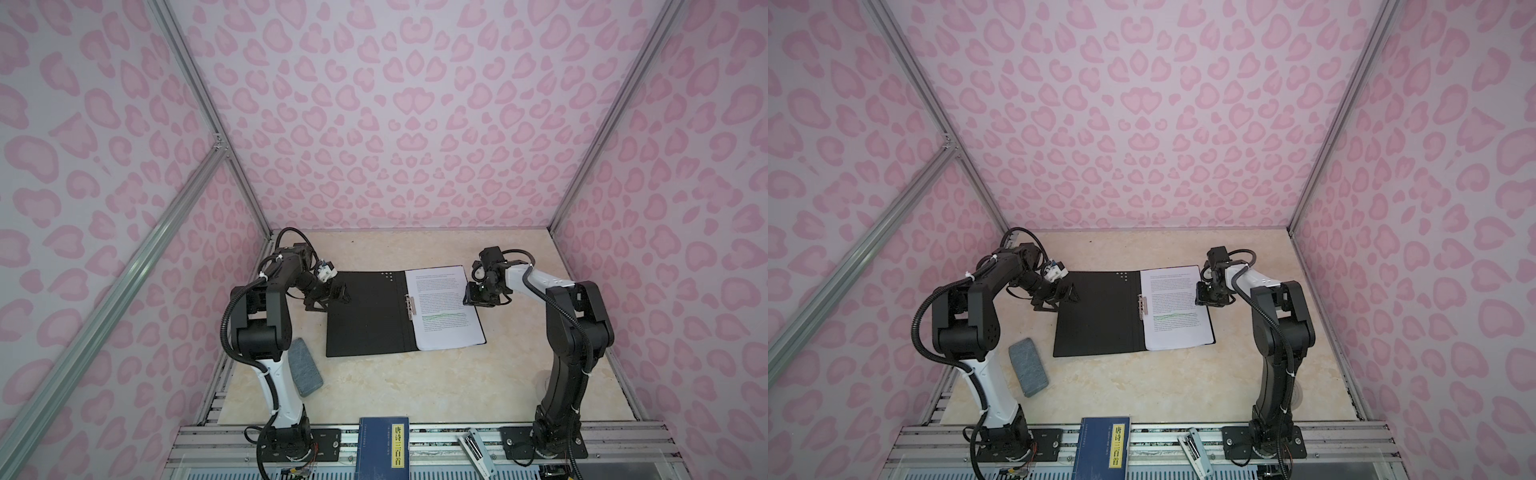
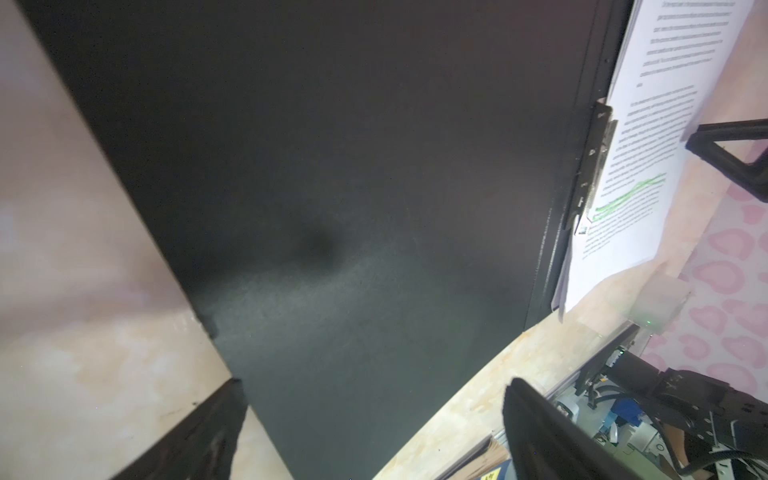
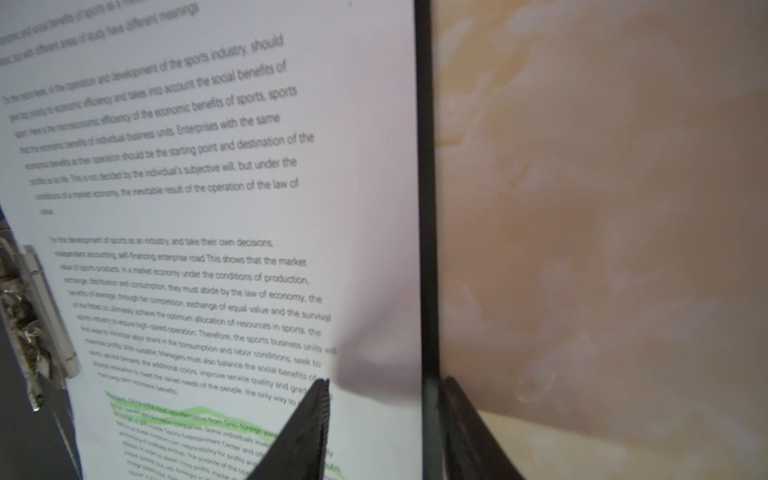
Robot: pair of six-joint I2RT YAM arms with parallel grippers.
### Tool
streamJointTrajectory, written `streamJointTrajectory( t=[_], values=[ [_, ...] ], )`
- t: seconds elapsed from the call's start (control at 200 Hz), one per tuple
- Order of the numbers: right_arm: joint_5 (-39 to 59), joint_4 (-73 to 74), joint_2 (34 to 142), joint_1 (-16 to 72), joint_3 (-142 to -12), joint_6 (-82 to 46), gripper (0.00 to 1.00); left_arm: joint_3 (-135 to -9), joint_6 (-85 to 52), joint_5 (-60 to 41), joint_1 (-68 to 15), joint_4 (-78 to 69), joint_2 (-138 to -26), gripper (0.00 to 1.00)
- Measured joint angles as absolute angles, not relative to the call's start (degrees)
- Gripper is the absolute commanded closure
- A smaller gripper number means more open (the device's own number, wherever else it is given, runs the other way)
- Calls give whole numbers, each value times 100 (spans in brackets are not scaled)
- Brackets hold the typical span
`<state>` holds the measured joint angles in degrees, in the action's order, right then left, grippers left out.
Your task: Put the files into the folder
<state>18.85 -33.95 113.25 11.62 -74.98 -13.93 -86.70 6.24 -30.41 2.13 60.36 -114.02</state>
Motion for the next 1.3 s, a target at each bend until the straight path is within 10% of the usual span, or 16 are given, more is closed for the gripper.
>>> streamJointTrajectory(
  t=[1.3],
  values=[
    [1588, -3559, 11526, 1144, -7745, -1365, 56, -8825, 1522, -5030, 469, 7419, -10807, 0]
  ],
)
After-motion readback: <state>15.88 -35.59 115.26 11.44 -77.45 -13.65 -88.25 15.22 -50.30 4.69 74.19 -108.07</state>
